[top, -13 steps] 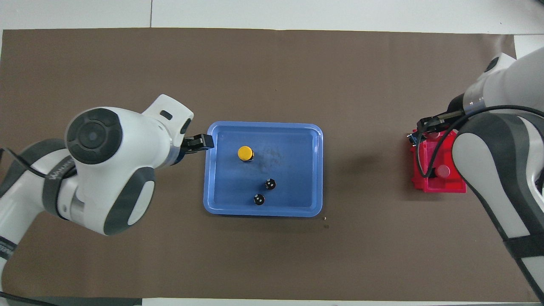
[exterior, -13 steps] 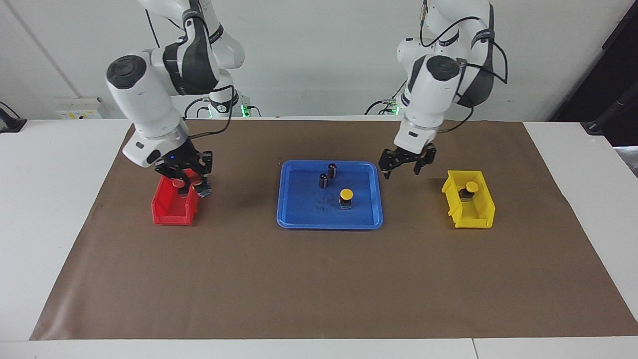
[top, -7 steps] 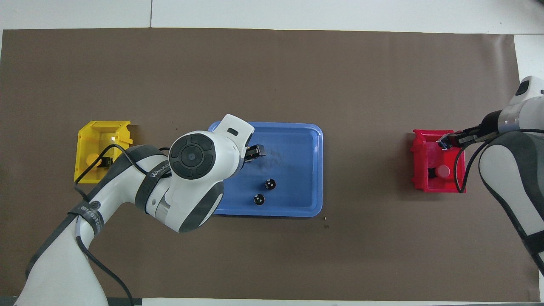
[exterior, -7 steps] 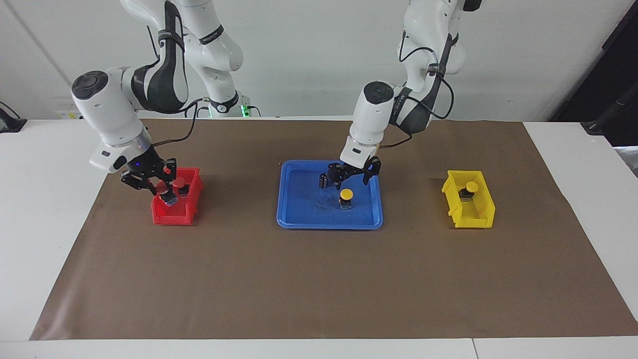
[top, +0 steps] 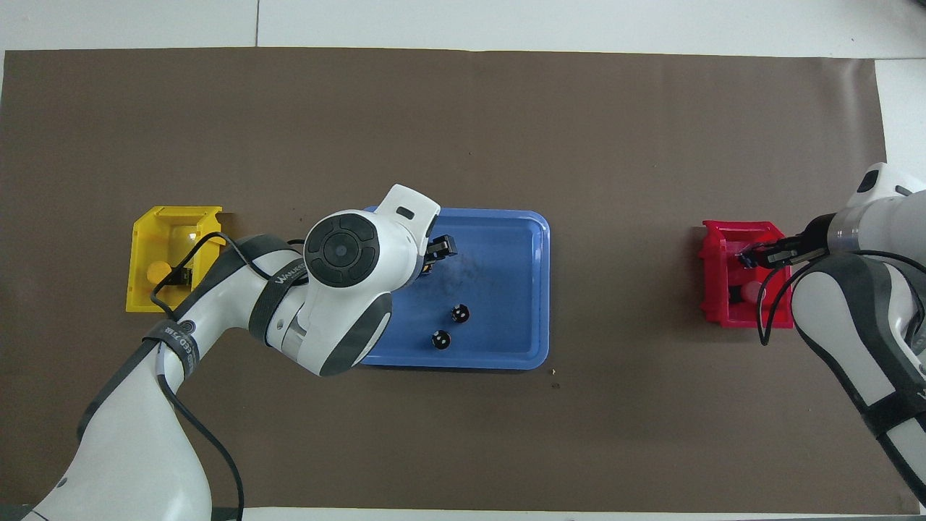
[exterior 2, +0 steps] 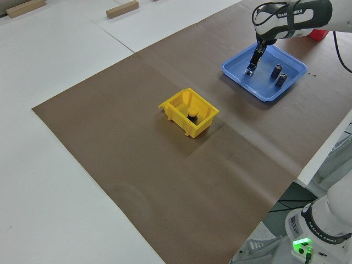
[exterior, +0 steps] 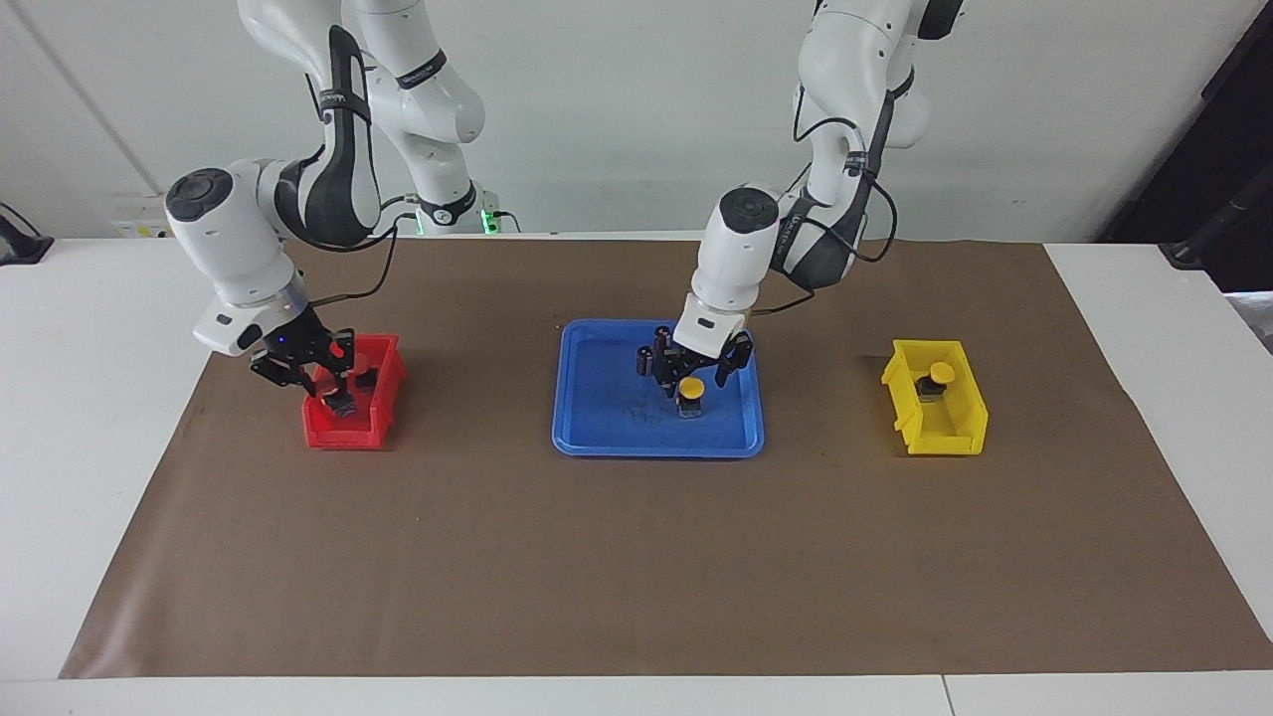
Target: Sort red and yellow buttons by color
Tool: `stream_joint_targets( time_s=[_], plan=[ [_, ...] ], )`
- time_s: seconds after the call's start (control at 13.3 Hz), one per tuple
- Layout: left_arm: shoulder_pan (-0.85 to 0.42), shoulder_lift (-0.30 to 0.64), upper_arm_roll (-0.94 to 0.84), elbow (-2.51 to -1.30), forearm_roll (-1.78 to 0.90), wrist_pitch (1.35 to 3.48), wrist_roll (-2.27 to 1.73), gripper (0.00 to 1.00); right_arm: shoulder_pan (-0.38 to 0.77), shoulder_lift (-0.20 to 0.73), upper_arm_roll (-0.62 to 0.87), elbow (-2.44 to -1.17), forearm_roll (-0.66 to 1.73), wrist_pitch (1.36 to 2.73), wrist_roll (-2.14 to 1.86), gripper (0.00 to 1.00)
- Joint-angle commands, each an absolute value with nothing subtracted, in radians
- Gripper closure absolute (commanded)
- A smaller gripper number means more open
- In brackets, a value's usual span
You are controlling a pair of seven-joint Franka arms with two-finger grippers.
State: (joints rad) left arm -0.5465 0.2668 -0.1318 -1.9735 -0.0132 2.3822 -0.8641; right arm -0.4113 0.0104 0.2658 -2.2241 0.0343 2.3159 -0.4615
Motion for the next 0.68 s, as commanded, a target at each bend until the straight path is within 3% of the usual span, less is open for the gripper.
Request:
stream_joint_targets(
  time_s=[0.0, 0.08, 0.38, 0.45, 0.6],
  plan=[
    [-0.568, 0.284, -0.117, -1.951, -0.003, 2.384, -0.919, 0.73, -0.425, 0.009, 0.281, -2.261, 0.064, 2.376, -0.471, 0.85],
    [-0.568, 0.284, -0.117, -1.951, -0.003, 2.382, -0.925, 0.96, -0.422, 0.011, 0.282, -2.281, 0.066, 2.403, -0.469, 0.85],
    [-0.551, 0.262, -0.112, -1.869, -0.003, 2.227, -0.922, 0.99, -0.411, 0.048, 0.282, -2.303, 0.064, 2.465, -0.443, 0.82],
    [-0.532, 0.24, -0.11, -1.821, -0.003, 2.127, -0.91, 0.99, -0.413, 0.048, 0.282, -2.299, 0.064, 2.458, -0.446, 0.73],
    [-0.454, 0.183, -0.11, -1.789, -0.005, 1.978, -0.776, 0.99, -0.413, 0.052, 0.282, -2.267, 0.064, 2.419, -0.448, 0.29]
  ],
)
